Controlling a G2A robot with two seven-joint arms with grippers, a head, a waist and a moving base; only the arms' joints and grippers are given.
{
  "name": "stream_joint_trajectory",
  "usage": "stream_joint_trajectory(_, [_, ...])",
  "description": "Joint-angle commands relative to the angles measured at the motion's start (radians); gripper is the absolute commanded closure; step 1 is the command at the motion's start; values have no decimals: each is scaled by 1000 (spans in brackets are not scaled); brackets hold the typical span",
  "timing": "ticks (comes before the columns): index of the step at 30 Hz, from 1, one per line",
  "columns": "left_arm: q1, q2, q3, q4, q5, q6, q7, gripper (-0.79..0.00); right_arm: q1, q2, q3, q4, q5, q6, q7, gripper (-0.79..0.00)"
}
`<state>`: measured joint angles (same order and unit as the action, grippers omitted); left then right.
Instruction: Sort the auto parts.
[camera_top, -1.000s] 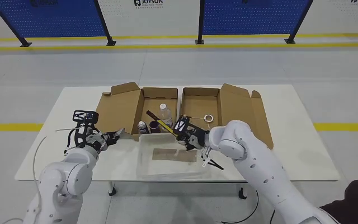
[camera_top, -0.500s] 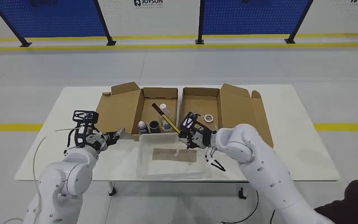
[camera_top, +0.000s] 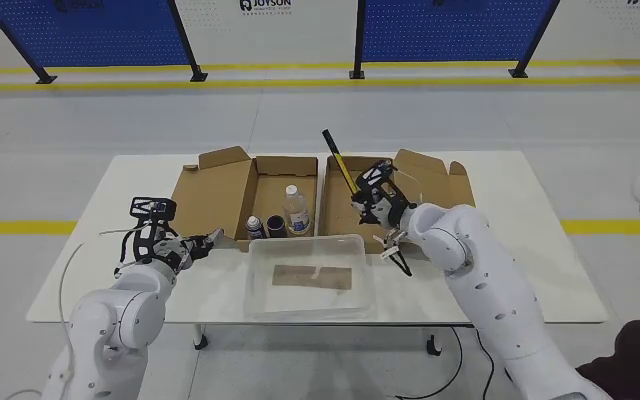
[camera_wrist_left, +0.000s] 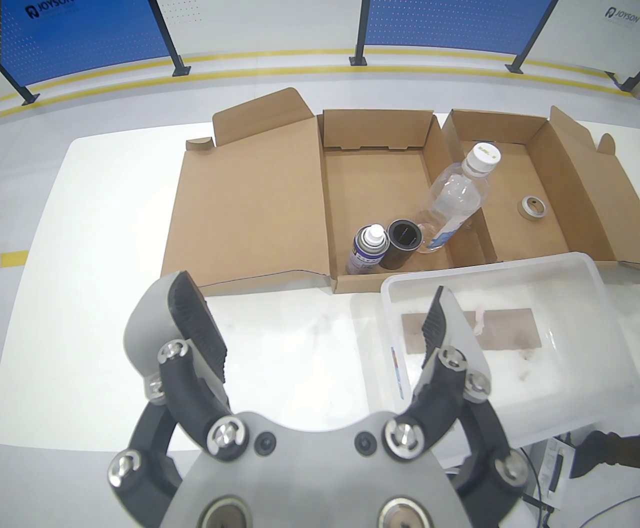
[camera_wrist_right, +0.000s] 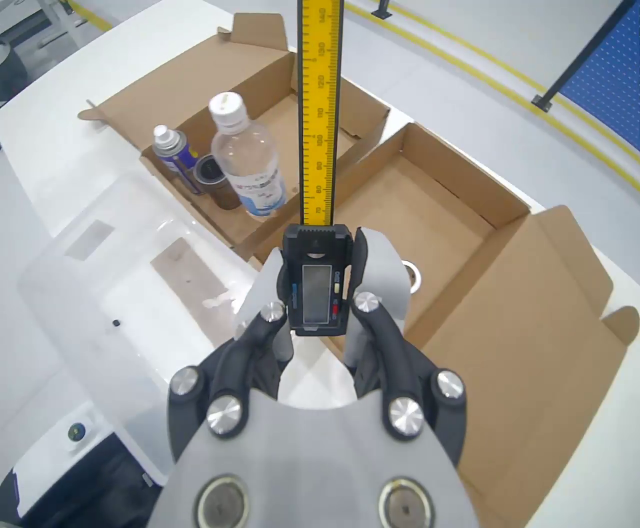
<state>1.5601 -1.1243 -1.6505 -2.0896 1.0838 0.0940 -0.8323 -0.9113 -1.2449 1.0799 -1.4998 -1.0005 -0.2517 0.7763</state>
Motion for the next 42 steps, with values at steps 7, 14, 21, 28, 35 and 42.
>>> stream_joint_trajectory(7, [0,0,0,0,0,0,0,-785,64,-8,26,227,76,11,-42,0])
stream_joint_trajectory(14, [0,0,0,0,0,0,0,-785,127,-34,-28,408,142,17,-84,0])
stream_joint_trajectory(21, [0,0,0,0,0,0,0,-785,190,-66,-87,569,204,-15,-116,0])
stream_joint_trajectory(28, [0,0,0,0,0,0,0,-785,250,-93,-134,706,235,-81,-123,-200])
stream_joint_trajectory(35, [0,0,0,0,0,0,0,-785,282,-111,-164,775,238,-118,-145,-209])
stream_joint_trajectory(42, [0,0,0,0,0,0,0,-785,294,-117,-170,810,246,-168,-157,-336])
